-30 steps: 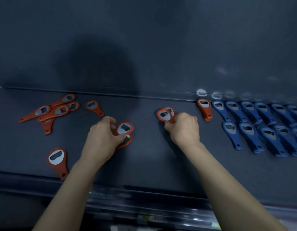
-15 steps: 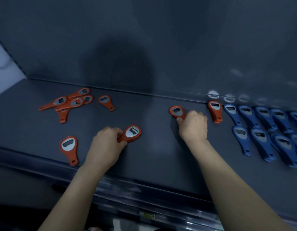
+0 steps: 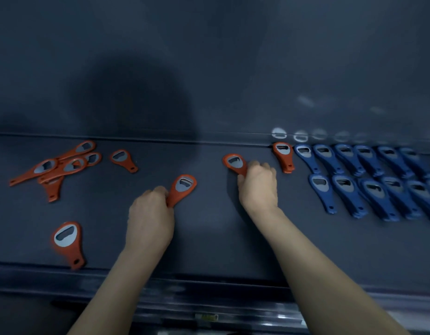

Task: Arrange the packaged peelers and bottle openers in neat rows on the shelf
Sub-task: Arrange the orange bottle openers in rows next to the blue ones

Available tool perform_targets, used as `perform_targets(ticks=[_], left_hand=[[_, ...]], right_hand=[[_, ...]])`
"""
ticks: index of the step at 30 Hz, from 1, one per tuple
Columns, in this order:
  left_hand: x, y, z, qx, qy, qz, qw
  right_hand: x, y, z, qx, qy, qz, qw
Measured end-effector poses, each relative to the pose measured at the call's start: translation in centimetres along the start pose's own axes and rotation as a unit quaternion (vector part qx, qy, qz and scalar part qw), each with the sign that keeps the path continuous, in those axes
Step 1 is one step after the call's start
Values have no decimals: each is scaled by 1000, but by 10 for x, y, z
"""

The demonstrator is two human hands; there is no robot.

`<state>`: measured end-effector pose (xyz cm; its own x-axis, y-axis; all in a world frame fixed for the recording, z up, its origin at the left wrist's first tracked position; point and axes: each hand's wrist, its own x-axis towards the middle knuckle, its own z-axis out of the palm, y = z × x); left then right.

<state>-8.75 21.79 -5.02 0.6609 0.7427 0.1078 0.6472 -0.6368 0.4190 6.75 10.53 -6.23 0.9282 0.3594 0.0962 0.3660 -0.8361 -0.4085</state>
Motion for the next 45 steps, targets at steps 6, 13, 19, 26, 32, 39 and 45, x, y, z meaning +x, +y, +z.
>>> perform_targets(ticks=[6,13,19,26,32,39,45], left_hand=[[11,4,6,-78,10,16,997],[18,-3,8,-102,5,86,991],[26,18,18,-90,-18,157,983],[21,55,39,-67,-47,236,968],[14,85,56,-29,-53,267,962],[22,104,72,-13,-35,271,962],[28,111,79,-22,-32,268,963]], right_hand=[[-1,-2,2,17,23,5,1000],[-7,-11,-1,-7,17,34,999],[-30,0,-12,12,27,108,994],[-57,29,-28,0,50,164,985],[-62,56,-41,-4,61,179,982],[-56,70,-41,-17,65,134,989],[-52,76,-40,-17,65,109,992]])
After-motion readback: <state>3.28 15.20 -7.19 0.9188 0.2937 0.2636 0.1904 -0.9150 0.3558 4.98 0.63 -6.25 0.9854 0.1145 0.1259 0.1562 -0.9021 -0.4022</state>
